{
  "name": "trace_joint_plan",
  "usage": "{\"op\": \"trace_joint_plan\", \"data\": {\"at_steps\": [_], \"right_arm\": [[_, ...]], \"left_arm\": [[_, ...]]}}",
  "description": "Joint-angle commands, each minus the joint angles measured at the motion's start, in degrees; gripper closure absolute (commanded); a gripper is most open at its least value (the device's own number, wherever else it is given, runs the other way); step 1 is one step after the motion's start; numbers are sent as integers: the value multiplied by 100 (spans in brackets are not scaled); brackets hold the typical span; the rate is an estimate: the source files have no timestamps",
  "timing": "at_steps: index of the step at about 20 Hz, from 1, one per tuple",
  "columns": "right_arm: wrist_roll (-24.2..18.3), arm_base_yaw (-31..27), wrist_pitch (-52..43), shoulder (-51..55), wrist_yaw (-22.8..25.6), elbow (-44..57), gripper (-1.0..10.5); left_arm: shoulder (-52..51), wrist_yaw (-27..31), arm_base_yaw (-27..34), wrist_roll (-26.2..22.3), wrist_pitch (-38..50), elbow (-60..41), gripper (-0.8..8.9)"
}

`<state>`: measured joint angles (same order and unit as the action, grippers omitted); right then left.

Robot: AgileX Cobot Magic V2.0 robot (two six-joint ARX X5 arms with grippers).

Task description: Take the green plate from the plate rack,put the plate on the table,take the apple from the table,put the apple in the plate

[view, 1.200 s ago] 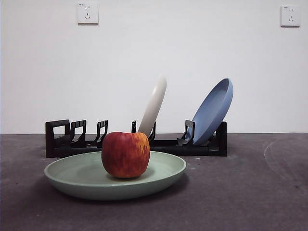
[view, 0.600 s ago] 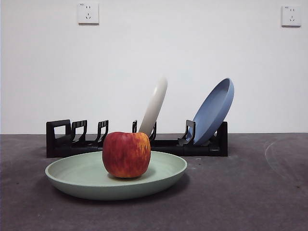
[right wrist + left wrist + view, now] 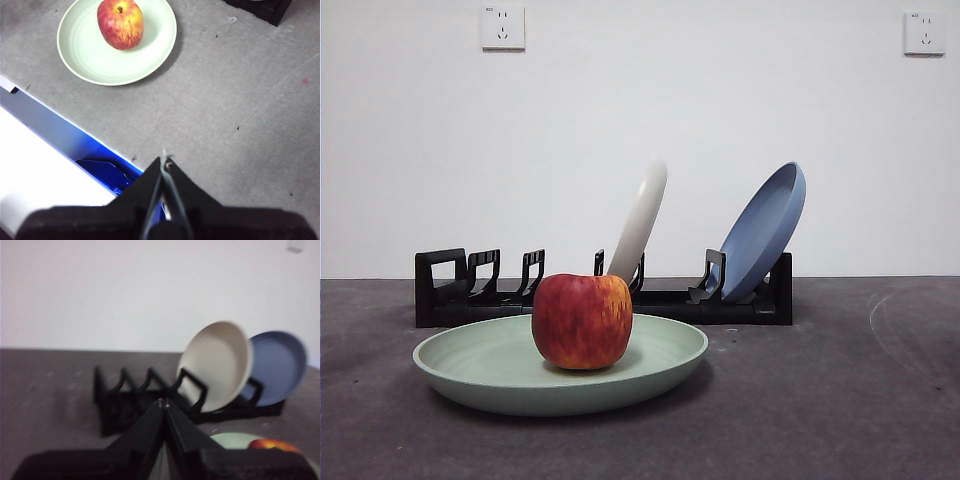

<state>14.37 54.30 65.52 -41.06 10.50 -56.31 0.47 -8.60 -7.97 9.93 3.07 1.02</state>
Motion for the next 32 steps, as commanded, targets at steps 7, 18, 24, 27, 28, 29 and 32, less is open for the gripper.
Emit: {"op": "trace_joint_plan", "data": {"at_steps": [7, 18, 24, 27, 28, 29, 32], "right_arm": [[59, 7, -39, 4, 7, 33, 946], [59, 7, -42, 4, 4, 33, 946], [59, 7, -42, 4, 4, 33, 946], [63, 7, -35, 4, 2, 33, 946], [-11, 7, -68, 4, 13, 33, 946], [-166, 7, -245, 4, 153, 35, 946], [-994, -157, -1604, 11, 1123, 87, 946]], "left_arm": [[-24, 179, 459, -9, -1270, -44, 817], [138, 96, 466, 31, -1202, -39, 817], [345, 96, 466, 33, -1202, -39, 817], [428, 96, 466, 33, -1200, -39, 817], [450, 96, 466, 33, -1202, -39, 817], [472, 96, 466, 33, -1202, -39, 816], [533, 96, 466, 33, -1202, -39, 817]]}}
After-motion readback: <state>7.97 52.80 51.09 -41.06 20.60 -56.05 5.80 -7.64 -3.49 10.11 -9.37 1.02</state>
